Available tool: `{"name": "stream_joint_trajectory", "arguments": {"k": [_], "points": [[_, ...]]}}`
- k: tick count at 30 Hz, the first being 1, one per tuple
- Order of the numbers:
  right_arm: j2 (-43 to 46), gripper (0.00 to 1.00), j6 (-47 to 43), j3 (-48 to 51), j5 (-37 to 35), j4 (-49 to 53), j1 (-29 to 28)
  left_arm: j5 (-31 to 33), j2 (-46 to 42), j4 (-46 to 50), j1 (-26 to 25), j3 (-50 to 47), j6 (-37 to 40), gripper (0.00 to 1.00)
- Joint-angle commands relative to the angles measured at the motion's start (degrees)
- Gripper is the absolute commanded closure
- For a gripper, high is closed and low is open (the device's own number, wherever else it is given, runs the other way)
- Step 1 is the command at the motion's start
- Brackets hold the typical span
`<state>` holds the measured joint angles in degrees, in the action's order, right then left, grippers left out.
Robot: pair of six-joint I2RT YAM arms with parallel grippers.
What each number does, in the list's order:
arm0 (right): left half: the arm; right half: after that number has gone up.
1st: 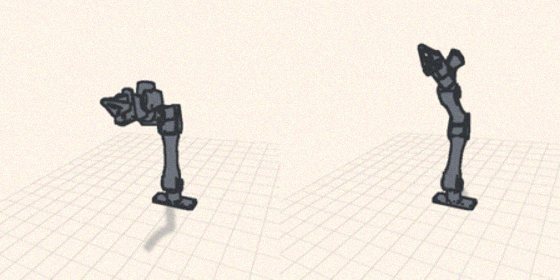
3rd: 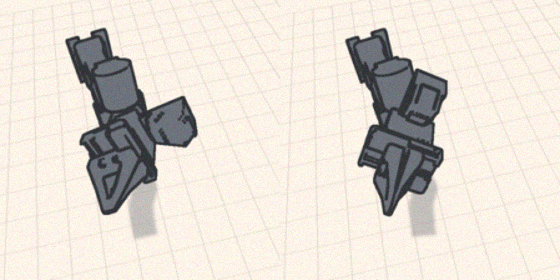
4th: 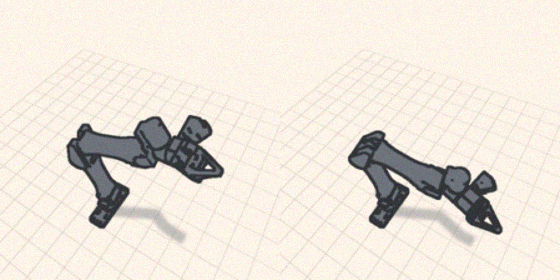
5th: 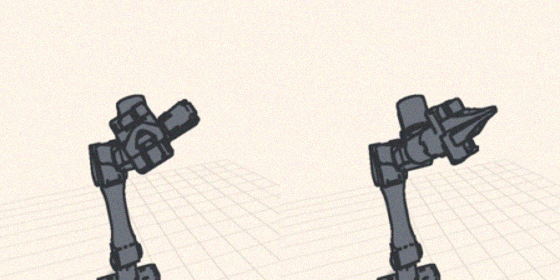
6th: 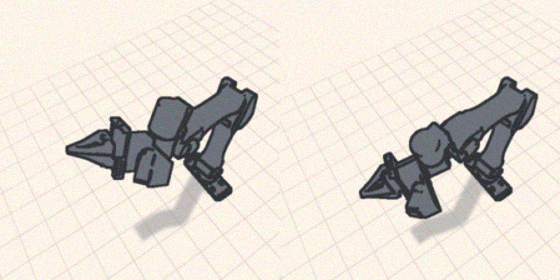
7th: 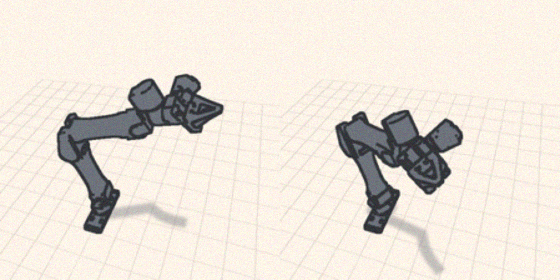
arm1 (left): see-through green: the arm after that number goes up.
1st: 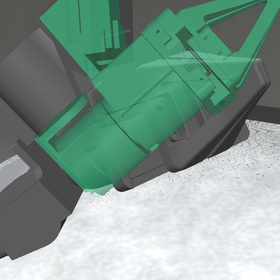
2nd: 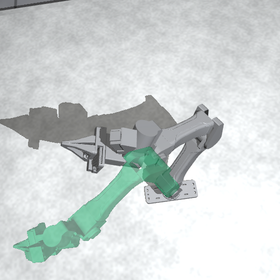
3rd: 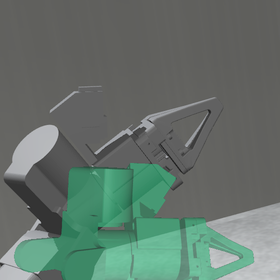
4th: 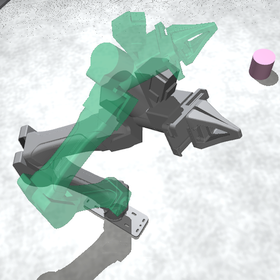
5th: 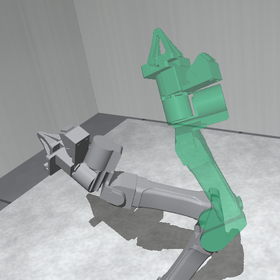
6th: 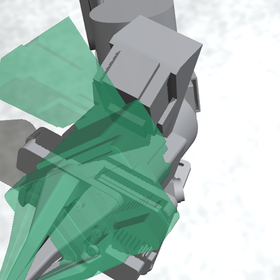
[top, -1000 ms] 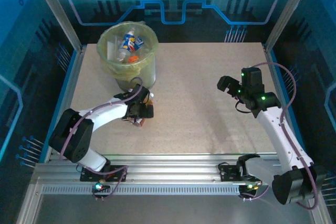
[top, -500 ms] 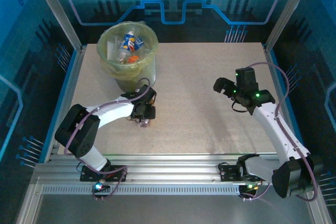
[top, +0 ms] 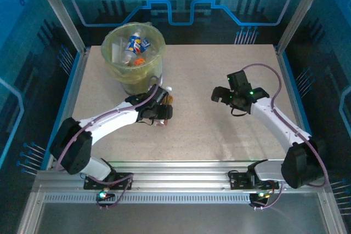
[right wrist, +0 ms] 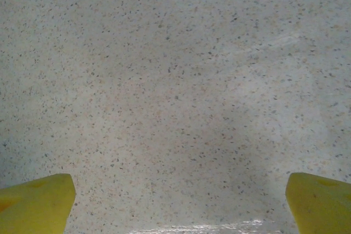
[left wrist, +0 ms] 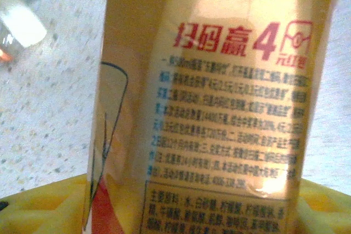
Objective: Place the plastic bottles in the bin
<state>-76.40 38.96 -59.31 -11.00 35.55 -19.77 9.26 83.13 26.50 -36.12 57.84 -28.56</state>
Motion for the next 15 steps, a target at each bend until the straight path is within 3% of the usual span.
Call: {"name": "stream_joint_trajectory", "arguments": {"k": [1, 9, 15], "points": [[-1.9, 0.00, -0.7, -3.0, -2.1, 1.2, -2.2, -2.0, -5.1, -3.5, -0.5, 4.1, 0.8, 0.45], [-6.9, 0.00, -1.4, -7.3, -4.3, 3.0, -6.4, 3.1, -7.6, -3.2, -0.1, 19.5, 14.1, 0.46], [-9.2, 0.00, -1.5, -9.0, -3.9, 3.1, -8.2, 1.8, -2.7, 0.4, 7.1, 34.3, 23.9, 0.46]]}}
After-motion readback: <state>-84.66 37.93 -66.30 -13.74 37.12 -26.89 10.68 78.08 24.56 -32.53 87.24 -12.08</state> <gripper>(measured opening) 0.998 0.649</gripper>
